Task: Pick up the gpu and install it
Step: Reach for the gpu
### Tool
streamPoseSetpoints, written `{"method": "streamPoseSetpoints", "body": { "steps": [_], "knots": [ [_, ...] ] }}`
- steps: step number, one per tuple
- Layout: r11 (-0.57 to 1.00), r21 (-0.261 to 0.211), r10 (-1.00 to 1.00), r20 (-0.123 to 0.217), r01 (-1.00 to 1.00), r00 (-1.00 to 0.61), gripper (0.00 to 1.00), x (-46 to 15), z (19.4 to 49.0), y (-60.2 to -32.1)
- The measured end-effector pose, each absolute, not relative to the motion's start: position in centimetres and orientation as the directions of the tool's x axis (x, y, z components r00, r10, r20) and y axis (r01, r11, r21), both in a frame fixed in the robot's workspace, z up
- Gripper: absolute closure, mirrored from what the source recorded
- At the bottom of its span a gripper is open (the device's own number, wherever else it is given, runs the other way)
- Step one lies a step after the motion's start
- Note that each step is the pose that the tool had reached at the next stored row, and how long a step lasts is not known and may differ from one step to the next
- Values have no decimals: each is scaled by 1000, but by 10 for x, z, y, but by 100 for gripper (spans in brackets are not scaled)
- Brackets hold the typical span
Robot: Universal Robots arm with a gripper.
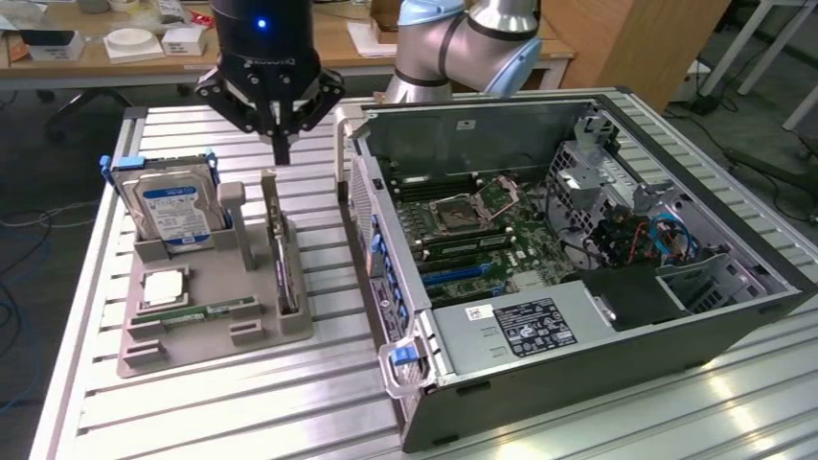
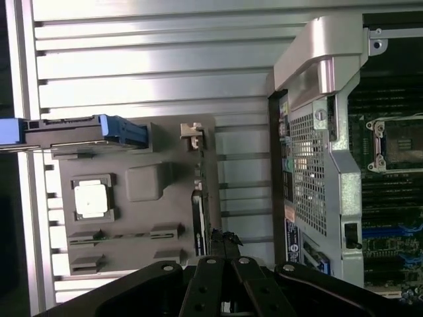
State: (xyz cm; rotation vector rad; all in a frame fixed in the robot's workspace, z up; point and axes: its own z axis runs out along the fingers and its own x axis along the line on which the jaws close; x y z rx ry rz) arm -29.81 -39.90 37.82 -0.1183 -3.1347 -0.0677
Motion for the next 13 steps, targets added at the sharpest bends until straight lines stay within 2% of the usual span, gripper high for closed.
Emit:
{"method": "streamPoseSetpoints", "body": {
  "steps": [13],
  "knots": [
    [996,42,75,16,76,-997,90,-319,375,-399]
  ]
}}
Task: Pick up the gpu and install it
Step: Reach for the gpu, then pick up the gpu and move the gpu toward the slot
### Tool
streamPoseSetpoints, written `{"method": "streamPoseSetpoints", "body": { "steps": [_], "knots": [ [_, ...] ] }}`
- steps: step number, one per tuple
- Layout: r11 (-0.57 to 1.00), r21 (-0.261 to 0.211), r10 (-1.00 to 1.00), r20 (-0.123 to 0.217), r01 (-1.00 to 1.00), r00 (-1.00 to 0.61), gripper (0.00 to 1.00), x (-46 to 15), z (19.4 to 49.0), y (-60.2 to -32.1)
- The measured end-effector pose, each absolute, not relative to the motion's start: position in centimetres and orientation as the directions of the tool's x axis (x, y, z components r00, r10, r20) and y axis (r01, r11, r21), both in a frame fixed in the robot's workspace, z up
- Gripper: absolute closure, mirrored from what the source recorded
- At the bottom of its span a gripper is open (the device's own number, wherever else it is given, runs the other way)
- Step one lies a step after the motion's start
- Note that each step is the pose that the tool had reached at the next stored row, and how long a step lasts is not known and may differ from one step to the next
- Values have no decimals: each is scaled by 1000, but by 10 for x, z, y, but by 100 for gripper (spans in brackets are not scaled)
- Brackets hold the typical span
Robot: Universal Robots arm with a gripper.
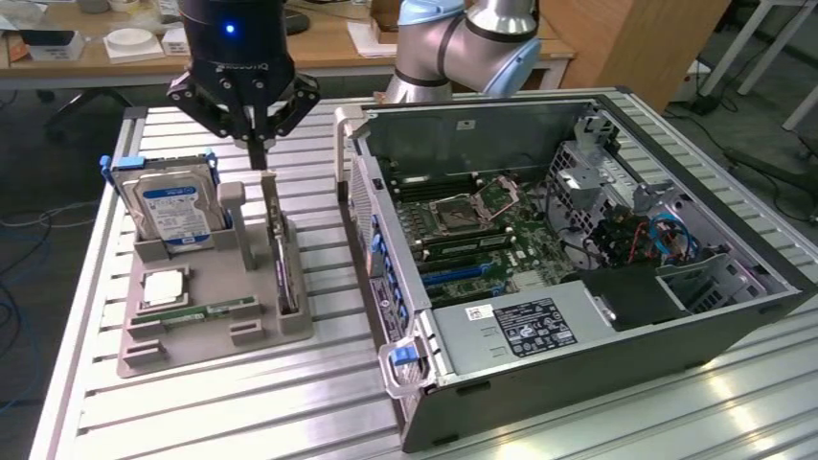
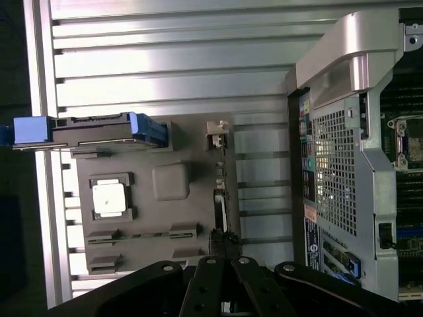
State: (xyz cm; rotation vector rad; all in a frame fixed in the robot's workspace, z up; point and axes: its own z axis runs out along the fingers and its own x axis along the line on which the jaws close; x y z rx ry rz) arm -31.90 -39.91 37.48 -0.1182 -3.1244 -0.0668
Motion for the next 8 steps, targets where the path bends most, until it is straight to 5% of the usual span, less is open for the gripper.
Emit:
{"method": "streamPoseSetpoints", "body": {
  "steps": [8],
  "knots": [
    [996,42,75,18,76,-997,90,-321,374,-399]
  ]
}}
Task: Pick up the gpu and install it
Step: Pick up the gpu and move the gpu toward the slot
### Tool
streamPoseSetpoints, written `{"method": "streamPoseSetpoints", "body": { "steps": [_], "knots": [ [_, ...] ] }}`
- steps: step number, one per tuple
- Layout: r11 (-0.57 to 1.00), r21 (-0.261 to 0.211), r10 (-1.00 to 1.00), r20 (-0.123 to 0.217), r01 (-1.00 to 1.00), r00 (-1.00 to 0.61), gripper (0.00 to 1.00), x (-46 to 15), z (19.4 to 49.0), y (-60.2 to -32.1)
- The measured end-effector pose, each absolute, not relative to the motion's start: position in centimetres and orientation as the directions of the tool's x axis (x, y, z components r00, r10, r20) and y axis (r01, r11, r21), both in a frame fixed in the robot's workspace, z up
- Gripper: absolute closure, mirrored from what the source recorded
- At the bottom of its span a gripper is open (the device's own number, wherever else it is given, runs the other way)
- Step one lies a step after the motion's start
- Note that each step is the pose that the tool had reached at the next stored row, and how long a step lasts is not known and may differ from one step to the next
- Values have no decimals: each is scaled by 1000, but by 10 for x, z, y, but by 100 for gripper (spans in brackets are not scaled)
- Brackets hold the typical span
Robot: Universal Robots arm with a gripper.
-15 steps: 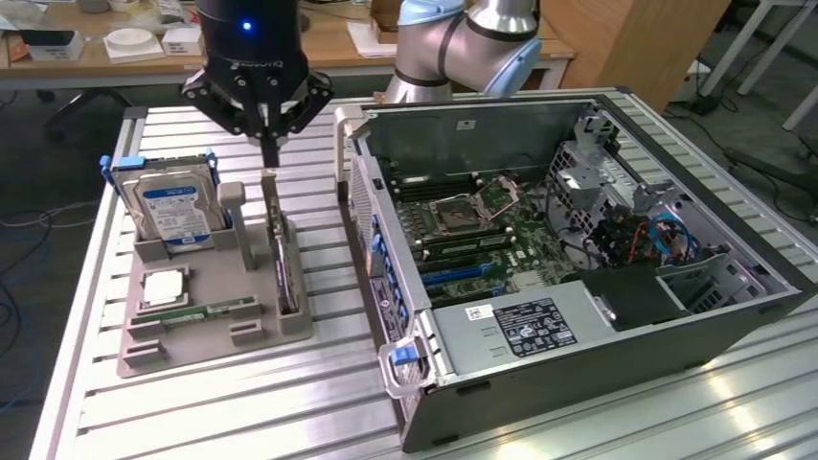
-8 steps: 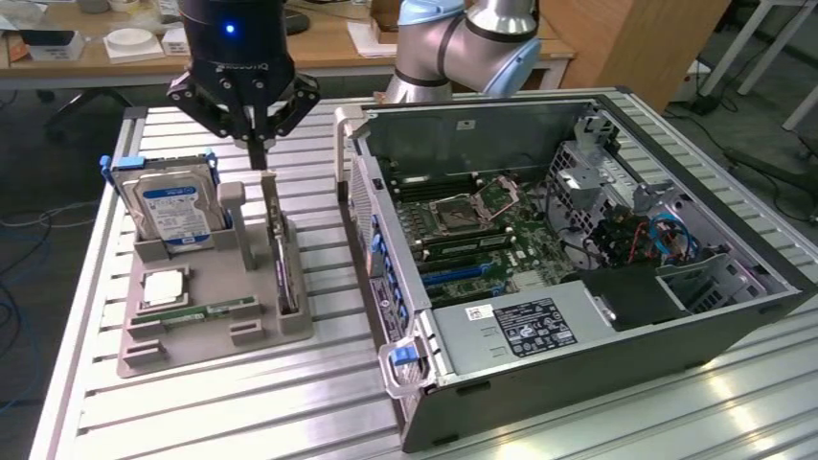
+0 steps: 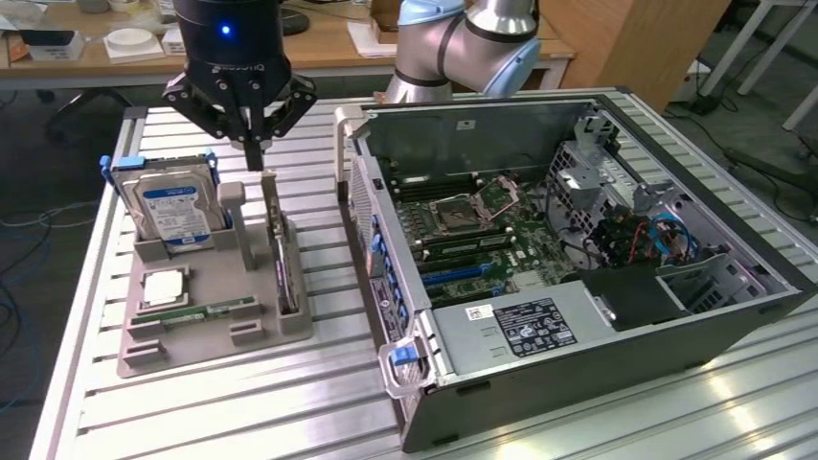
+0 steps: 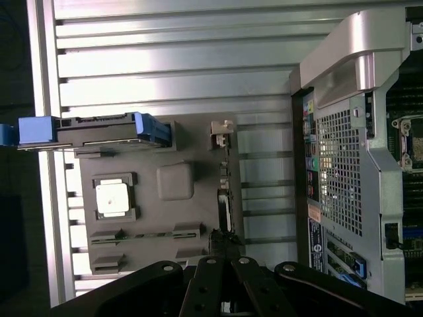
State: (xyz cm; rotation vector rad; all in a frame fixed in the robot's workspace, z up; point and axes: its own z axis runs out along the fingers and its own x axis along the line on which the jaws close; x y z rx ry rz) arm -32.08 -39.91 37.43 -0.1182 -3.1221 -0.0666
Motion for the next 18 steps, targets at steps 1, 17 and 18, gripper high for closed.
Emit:
{"method": "streamPoseSetpoints", "body": {
  "steps": [1,17,18],
  "knots": [
    [996,42,75,18,76,-997,90,-321,374,-399],
    [996,42,75,18,76,-997,59,-321,374,-399],
    [996,42,75,18,76,-997,53,-321,374,-399]
  ]
}}
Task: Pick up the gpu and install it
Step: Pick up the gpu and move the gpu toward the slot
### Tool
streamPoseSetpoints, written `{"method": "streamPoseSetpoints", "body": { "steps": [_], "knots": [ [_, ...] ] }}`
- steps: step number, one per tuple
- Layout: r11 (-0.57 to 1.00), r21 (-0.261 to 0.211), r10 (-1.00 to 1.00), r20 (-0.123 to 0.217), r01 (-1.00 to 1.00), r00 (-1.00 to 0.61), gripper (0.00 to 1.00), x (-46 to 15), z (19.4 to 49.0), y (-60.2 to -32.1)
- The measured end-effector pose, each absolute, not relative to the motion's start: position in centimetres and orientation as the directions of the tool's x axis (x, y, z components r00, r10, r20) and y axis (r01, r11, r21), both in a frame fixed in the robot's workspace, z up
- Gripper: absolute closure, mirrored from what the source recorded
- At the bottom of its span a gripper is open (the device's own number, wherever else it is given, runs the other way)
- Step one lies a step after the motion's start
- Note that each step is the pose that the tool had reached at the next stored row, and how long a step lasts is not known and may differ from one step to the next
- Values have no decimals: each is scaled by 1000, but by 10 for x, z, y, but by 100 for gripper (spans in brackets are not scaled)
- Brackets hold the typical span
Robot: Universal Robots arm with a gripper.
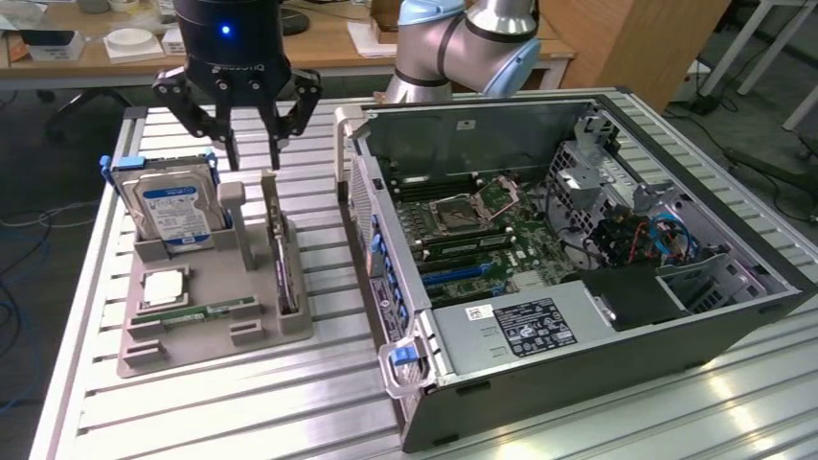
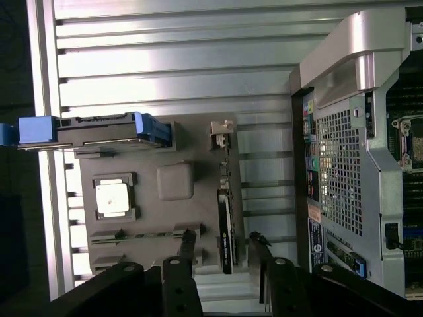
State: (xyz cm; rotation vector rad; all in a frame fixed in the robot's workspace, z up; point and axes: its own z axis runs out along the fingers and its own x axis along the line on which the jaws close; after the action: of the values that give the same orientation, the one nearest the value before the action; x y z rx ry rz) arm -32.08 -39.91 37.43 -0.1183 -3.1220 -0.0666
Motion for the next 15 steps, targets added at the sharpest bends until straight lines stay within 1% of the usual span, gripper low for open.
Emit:
{"method": "streamPoseSetpoints", "body": {
  "steps": [1,2,11,15],
  "knots": [
    [996,42,75,18,76,-997,53,-321,374,-399],
    [996,42,75,18,76,-997,47,-321,374,-399],
    [998,42,-41,20,-40,-999,47,-321,372,-399],
    [998,41,-49,20,-49,-999,47,-321,370,-401]
  ]
}}
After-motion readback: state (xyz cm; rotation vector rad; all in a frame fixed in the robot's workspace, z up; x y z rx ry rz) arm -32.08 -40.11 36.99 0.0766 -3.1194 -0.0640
